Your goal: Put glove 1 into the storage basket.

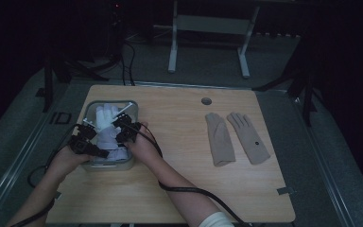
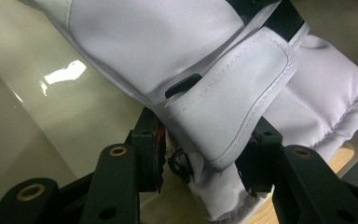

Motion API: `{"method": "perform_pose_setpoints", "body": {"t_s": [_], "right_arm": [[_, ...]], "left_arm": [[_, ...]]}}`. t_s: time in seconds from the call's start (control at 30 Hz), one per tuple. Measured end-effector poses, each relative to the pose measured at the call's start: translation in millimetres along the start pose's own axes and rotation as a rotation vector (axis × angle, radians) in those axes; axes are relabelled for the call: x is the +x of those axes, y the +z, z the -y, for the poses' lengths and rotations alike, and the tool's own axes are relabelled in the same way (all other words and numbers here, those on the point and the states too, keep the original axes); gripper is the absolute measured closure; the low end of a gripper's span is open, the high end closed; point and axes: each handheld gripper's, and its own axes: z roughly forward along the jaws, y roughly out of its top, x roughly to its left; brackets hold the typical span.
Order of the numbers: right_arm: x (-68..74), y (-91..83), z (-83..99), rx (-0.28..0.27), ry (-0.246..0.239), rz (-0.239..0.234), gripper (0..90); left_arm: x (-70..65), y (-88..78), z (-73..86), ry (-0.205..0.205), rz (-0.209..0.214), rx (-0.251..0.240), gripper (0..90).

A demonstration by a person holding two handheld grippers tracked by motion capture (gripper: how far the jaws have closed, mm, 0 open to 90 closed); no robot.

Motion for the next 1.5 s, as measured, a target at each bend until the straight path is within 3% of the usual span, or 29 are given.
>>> {"method": "perform_pose_setpoints", "body": {"t_s": [0.13,0.2,0.33,0.4,0.47,0.57,0.83,0.93,1.07,1.1,1.2,1.23,1.4,1.5], "right_arm": [[-0.5,-9.4,-4.4,-0.029,-0.039,0.005,47.9],[-3.6,-16.2,-6.0,-0.06,-0.035,-0.027,40.8],[-7.6,-28.9,-8.3,-0.081,-0.036,-0.046,26.8],[-10.1,-35.5,-7.9,-0.085,-0.047,-0.08,18.9],[-11.4,-41.6,-7.0,-0.092,-0.053,-0.079,18.8],[-13.9,-52.5,-4.3,-0.131,-0.063,-0.089,16.9],[-27.8,-74.5,8.7,-0.185,-0.111,-0.082,14.9],[-34.0,-80.9,15.6,-0.191,-0.12,-0.079,13.8],[-43.9,-90.9,25.8,-0.187,-0.106,-0.078,14.0],[-46.9,-93.4,28.0,-0.177,-0.097,-0.081,14.3],[-51.8,-98.5,33.7,-0.165,-0.087,-0.079,14.3],[-54.3,-100.9,36.4,-0.164,-0.087,-0.067,14.3],[-73.6,-117.1,54.7,-0.198,-0.064,-0.044,14.3],[-84.2,-123.1,64.9,-0.203,-0.06,-0.018,14.3]], "left_arm": [[-1.1,-9.7,2.7,-0.002,-0.034,-0.033,50.2],[-3.2,-16.9,5.0,-0.006,-0.058,-0.069,45.9],[-10.9,-32.4,6.0,-0.029,-0.066,-0.159,37.5],[-16.3,-37.0,5.6,-0.025,-0.05,-0.195,31.9],[-22.0,-40.0,4.6,-0.024,-0.049,-0.221,29.0],[-30.3,-42.7,3.2,-0.02,-0.044,-0.267,31.9],[-54.3,-39.5,-6.3,0.018,-0.009,-0.313,34.1],[-65.2,-37.3,-11.1,0.036,0.015,-0.325,28.1],[-79.8,-30.7,-18.7,0.039,0.103,-0.338,16.4],[-82.4,-29.1,-19.9,0.044,0.109,-0.342,14.2],[-90.8,-23.8,-23.2,0.064,0.112,-0.342,14.0],[-97.5,-18.5,-24.8,0.087,0.091,-0.35,14.0],[-116.4,-4.7,-26.3,0.14,0.116,-0.393,14.0],[-128.0,2.9,-26.9,0.183,0.107,-0.404,14.0]]}}
